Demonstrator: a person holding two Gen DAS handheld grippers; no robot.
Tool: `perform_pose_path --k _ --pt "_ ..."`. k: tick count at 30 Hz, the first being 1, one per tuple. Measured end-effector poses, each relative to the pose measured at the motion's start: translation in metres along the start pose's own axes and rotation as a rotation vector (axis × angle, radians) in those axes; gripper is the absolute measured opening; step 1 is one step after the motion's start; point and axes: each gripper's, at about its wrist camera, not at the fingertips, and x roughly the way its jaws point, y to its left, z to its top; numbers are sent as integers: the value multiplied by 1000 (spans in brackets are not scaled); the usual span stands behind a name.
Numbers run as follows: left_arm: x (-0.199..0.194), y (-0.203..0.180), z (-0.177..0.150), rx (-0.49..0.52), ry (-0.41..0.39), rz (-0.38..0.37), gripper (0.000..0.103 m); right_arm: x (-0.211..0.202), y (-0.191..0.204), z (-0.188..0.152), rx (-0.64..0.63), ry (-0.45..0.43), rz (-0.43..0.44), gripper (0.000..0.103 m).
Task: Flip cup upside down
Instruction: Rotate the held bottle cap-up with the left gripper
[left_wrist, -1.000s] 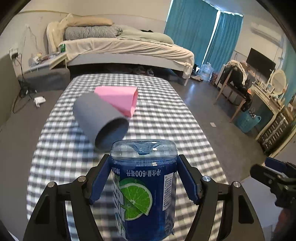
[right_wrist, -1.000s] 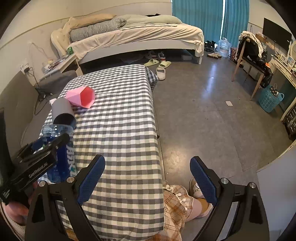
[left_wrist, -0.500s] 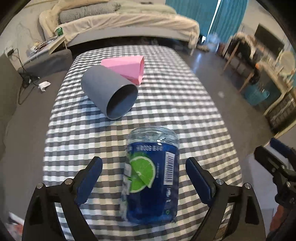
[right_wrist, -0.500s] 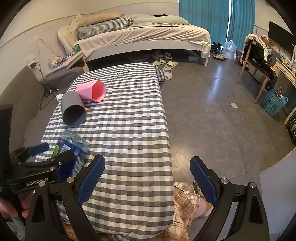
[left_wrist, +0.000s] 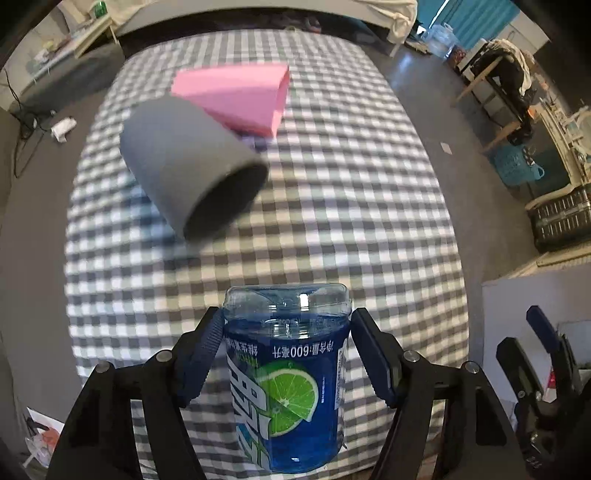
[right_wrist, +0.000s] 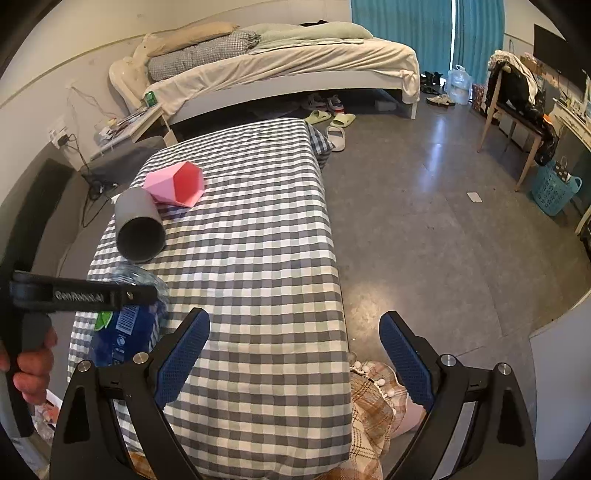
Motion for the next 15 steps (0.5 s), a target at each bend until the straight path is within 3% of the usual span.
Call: perform_pose_path --k 2,7,12,15 --pt "-13 -3 2 5 -64 -6 72 3 -2 1 11 3 -5 94" --pt "-47 -17 -11 66 -320 13 72 8 -3 0 14 10 -10 94" --pt "-47 -18 -34 60 -409 -2 72 6 -1 1 -1 3 -15 94" --pt "-53 -23 -58 116 -444 14 72 3 -3 2 5 -6 -23 94"
